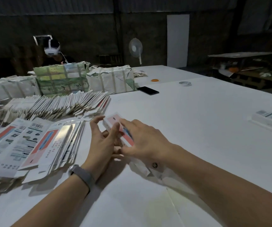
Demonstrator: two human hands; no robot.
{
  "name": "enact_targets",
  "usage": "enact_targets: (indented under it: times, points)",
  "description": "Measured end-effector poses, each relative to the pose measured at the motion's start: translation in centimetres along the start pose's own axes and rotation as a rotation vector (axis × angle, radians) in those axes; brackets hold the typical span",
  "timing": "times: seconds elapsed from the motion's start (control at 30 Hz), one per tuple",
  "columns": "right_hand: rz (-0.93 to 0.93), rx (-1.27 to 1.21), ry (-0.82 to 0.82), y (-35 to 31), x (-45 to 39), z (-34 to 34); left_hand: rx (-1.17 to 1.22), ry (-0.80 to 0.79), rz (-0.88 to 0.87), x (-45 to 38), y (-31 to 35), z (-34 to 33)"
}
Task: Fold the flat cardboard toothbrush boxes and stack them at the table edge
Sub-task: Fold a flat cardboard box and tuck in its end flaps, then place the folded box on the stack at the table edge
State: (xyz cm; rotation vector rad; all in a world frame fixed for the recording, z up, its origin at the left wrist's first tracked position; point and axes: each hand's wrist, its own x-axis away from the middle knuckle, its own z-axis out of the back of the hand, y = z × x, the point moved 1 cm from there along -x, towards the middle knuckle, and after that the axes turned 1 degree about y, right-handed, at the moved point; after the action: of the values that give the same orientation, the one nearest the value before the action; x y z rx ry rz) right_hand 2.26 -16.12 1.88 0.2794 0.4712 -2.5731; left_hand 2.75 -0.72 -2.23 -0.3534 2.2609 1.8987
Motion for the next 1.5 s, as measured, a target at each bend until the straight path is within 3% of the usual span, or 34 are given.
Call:
enact_targets:
  times: [0.17,0.27,0.47,0.73,0.93,1.2,1.37,1.5]
  points:
    - [-0.155,0.104,-0.155,3.8,2.5,4.0,-0.028,0.074,0.027,-0.6,-0.7,0.5]
    - [-0.306,0.187,-0.167,8.9,6.2,6.3,-0.056,0.068,0.047,-1.0,-1.3,0.9]
    - [-0.661,0.465,-0.111,21.4,13.6,11.8,-0.08,0.018,0.082,-1.4,-1.7,1.0]
    - [-0.817,0.859,0.108,29.5,17.6,14.2,-0.105,0.034,0.126,-1.6,-1.5,0.3]
    - [-0.624,0.529,0.174,24.9,12.5,11.1,-0.15,-0.017,0.121,-0.1,-0.1,-0.8]
    - [-0.263,-0.071,0.158,9.1,2.9,3.8,-0.3,-0.016,0.049,0.7,0.6,-1.6]
    - [-0.157,-0.316,0.221,2.6,-1.3,-0.2,-0.828,0.033,-0.248,1.2,0.9,-1.0]
    - [-0.08,-0.27,0.264,2.3,-1.1,-3.3,-1.353,0.014,-0.388,0.7,2.0,0.4]
